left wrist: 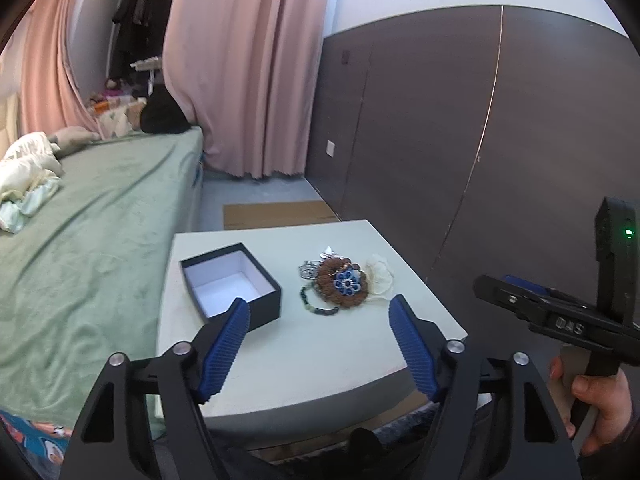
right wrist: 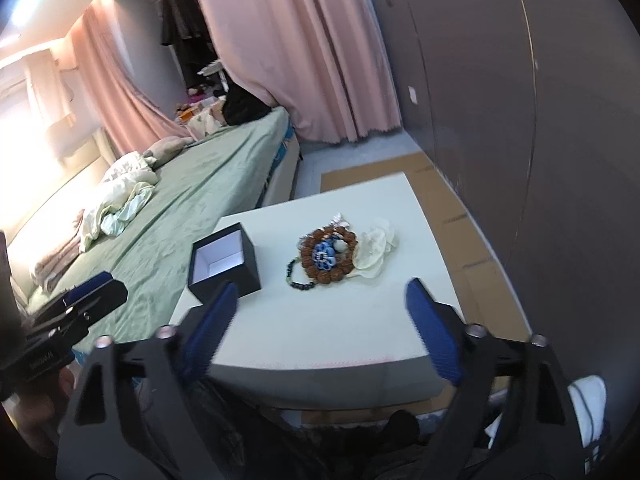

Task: Organize jewelry
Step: 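Grasp the brown bead bracelet with the left gripper while the right gripper grasps the white cloth flower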

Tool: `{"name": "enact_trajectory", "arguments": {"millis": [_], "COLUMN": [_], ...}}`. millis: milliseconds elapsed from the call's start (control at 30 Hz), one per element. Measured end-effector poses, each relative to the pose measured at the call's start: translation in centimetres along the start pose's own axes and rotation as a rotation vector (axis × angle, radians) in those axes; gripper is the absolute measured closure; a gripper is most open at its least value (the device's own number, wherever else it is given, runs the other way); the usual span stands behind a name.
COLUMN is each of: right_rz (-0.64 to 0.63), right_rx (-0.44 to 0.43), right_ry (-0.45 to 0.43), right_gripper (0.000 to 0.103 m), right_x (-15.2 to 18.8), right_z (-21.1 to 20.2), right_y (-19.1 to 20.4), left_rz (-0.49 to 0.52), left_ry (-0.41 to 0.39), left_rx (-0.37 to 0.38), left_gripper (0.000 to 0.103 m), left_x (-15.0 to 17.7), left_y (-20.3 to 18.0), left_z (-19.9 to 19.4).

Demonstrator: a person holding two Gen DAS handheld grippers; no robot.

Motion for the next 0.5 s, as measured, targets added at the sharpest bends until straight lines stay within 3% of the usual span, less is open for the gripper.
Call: {"name": "enact_trajectory", "arguments": {"millis": [300,500], "right_rz": [0.165,0.284], "right_rx": [-0.011,-0.025], "right_ry": [0.061,0.138], "right_gripper": [0.042,0.046], "right_x": [-2.7,-4.0], "right_z": [4.9,9.5], "right_y": [-5.6,-8.8], "left_rz": [-0.022,-0.077], "left_ry": [0.095,0.191], "left_rx": [0.055,0.076], "left_gripper": [0.048,0.058], "left_x": [-1.4,-2.2], "left_y": [-1.4,-1.6], "left_z": [7.1,12.7]}}
Point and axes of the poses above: each gripper's, at about its wrist camera, not at the fingertips, and z roughly the way its jaws point, y to its left, x to its underside, the point moved 4 cm from there along z, roughly the way its jaws point, and after that the axes turned 9 degrees about -x, right-handed, at the moved point
